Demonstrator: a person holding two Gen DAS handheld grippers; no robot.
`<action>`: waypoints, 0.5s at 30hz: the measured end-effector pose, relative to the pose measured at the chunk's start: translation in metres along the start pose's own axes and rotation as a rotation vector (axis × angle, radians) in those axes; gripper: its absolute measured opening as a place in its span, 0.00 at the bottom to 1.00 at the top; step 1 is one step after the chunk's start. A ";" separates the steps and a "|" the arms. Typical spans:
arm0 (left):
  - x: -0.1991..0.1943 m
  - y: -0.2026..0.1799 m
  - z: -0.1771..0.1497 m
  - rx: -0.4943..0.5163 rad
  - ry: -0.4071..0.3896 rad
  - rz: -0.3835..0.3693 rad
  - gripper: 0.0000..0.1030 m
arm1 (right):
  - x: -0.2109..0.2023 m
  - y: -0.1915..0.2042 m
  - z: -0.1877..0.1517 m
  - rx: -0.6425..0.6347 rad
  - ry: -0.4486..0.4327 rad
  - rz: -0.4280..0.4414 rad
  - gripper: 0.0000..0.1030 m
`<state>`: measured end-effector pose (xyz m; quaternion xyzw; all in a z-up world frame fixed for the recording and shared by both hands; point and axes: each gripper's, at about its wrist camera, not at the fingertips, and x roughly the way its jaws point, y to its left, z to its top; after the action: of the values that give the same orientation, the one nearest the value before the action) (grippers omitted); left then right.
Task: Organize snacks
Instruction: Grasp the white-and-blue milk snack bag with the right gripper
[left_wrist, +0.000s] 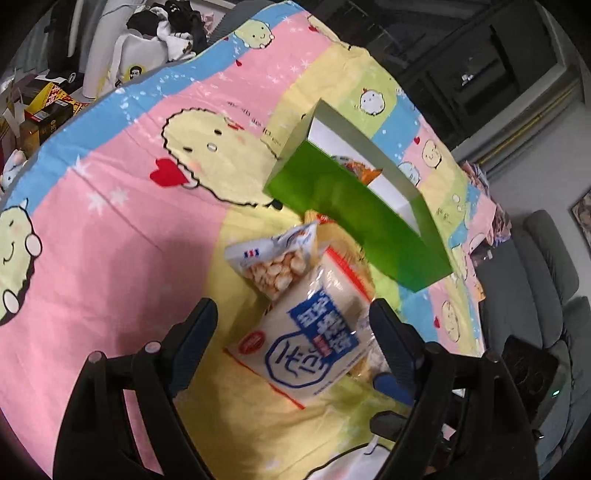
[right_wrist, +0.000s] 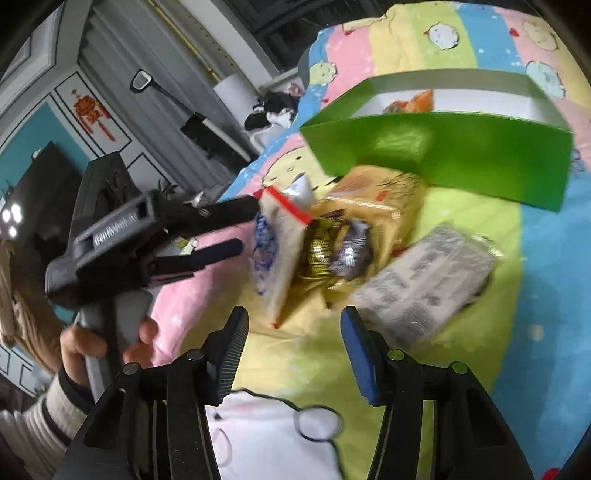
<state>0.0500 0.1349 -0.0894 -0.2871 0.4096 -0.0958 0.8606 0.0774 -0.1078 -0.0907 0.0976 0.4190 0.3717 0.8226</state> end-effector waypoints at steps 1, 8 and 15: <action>0.001 0.003 -0.001 -0.006 0.001 -0.011 0.80 | 0.004 0.003 0.002 -0.006 -0.002 -0.009 0.51; 0.007 0.010 -0.003 0.008 0.022 -0.129 0.80 | 0.030 0.010 0.013 0.022 0.019 -0.047 0.37; 0.018 0.015 -0.007 0.006 0.079 -0.150 0.54 | 0.041 0.004 0.016 0.059 0.044 -0.054 0.24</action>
<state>0.0555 0.1369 -0.1130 -0.3102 0.4202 -0.1725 0.8352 0.1031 -0.0744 -0.1039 0.1020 0.4503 0.3389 0.8198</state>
